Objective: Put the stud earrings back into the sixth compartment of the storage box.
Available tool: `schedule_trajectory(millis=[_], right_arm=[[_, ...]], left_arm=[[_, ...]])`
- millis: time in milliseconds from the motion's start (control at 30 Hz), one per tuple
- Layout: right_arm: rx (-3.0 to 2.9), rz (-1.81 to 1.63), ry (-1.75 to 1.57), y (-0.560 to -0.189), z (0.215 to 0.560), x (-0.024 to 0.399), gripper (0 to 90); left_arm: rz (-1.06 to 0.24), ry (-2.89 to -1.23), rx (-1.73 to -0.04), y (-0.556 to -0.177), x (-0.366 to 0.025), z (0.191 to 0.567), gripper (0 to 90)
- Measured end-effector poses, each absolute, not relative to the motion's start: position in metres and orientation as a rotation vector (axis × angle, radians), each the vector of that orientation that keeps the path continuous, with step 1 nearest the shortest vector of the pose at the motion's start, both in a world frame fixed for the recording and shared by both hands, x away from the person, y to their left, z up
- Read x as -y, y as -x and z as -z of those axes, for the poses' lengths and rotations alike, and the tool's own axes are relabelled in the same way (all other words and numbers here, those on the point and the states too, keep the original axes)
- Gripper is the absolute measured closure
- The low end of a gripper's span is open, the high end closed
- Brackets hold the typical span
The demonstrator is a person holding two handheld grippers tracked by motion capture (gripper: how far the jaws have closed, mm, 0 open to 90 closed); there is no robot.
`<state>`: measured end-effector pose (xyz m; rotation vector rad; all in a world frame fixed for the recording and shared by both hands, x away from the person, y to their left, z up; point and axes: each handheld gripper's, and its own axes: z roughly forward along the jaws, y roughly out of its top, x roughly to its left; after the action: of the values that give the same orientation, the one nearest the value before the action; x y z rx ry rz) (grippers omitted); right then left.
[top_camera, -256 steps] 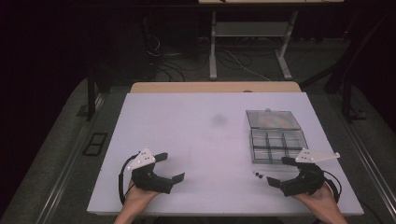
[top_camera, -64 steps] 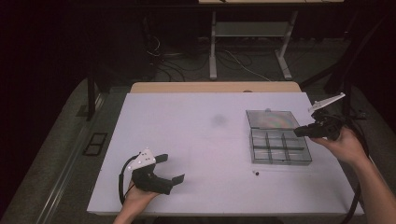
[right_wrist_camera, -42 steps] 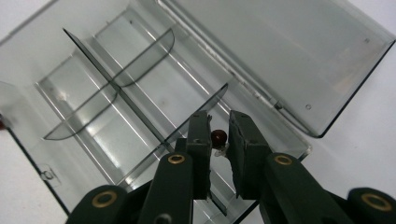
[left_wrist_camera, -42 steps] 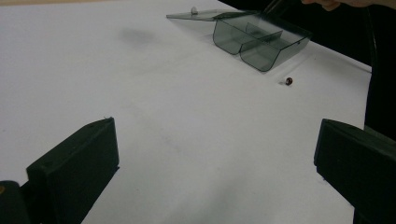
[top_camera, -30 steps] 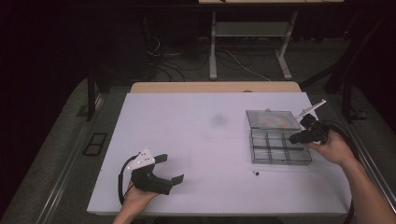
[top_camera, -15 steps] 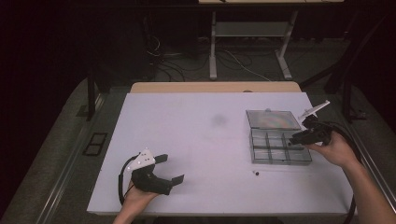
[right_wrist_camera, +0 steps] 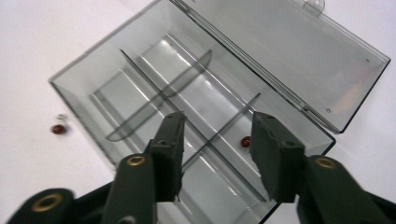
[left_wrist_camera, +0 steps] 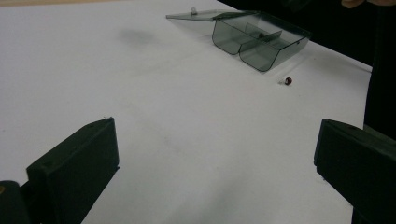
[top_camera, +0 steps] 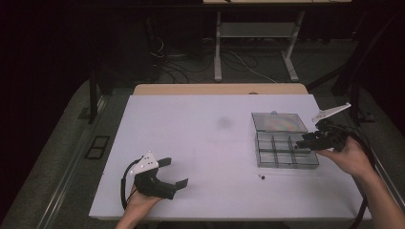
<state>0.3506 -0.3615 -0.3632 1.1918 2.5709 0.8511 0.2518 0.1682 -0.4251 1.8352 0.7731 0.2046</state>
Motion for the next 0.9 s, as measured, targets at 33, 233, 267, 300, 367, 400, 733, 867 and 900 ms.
schedule_trajectory(millis=[33,233,267,300,367,400,733,867,900], right_arm=[[-2.571,-0.851,-1.192,-0.351,0.363,0.361,51.0],[-2.563,-0.905,-1.197,-0.335,0.353,0.355,37.8],[-2.559,-0.918,-1.2,-0.333,0.351,0.353,35.2],[-2.561,-0.928,-1.193,-0.331,0.35,0.352,31.9],[-2.564,-0.961,-1.17,-0.325,0.348,0.348,22.9],[-2.564,-0.961,-1.17,-0.325,0.348,0.348,22.9],[-2.59,-1.008,-1.118,-0.307,0.347,0.324,0.4],[-2.621,-1.007,-1.084,-0.301,0.349,0.312,0.4],[-2.631,-1.006,-1.065,-0.3,0.35,0.309,0.4]], left_arm=[[-0.205,-1.838,-0.773,-0.252,-0.168,0.425,0.0],[-0.204,-1.839,-0.771,-0.252,-0.167,0.425,0.0],[-0.204,-1.839,-0.771,-0.252,-0.167,0.425,0.0],[-0.204,-1.838,-0.772,-0.251,-0.167,0.425,0.0],[-0.204,-1.837,-0.773,-0.251,-0.168,0.425,0.0],[-0.205,-1.837,-0.773,-0.251,-0.168,0.425,0.0],[-0.205,-1.835,-0.774,-0.251,-0.168,0.425,0.0],[-0.206,-1.838,-0.772,-0.251,-0.168,0.425,0.0],[-0.206,-1.839,-0.771,-0.251,-0.168,0.425,0.0]])
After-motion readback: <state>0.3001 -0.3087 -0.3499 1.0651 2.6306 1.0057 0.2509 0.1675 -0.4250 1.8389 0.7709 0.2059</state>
